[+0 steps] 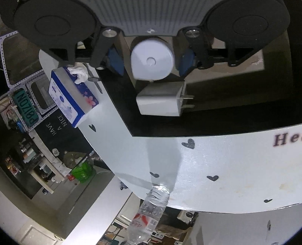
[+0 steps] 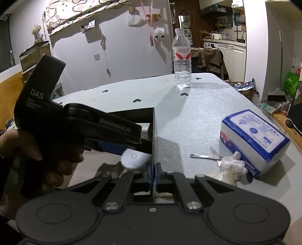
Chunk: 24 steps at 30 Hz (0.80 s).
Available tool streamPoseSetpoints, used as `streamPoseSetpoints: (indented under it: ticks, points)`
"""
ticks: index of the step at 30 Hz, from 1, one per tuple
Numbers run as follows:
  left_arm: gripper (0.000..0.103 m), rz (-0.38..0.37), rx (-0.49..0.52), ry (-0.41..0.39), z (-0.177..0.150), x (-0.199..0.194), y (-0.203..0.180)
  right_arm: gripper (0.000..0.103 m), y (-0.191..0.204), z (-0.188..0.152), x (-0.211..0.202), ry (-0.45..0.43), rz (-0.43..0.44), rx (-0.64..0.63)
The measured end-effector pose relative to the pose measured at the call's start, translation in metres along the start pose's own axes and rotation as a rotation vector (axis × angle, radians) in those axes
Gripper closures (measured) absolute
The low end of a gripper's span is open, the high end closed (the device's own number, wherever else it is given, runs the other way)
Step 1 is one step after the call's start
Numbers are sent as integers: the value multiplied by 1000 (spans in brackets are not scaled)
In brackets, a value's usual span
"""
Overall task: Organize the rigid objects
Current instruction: 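Carry the puck into the black box and open the left tool, then move the left tool back to the brown square pad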
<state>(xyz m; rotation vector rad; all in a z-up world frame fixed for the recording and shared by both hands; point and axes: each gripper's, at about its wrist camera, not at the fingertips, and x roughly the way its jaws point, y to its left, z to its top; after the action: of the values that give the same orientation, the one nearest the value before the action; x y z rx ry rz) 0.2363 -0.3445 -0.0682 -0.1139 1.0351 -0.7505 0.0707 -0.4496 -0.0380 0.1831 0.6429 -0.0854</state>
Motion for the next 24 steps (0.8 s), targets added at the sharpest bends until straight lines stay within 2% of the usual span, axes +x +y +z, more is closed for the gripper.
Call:
streamPoseSetpoints:
  ticks: [3,14,17,22,24]
  points:
    - [24,-9,-8,-17,0,-4,3,98,0,1,0,2,1,4]
    - [17,-27,57,-104,-9,-43,-7,99,-2,3,2,6,-9,33]
    - [14,-25,74,-133,-13,-59,-8,99,-2,3,2,7,-9,40]
    - [1,-10,99,-184,-23,-85,-9,99,-4,3,4,5,-9,53]
    - [0,1,111,-196,-27,-94,-9,99,-5,4,4,4,-11,52]
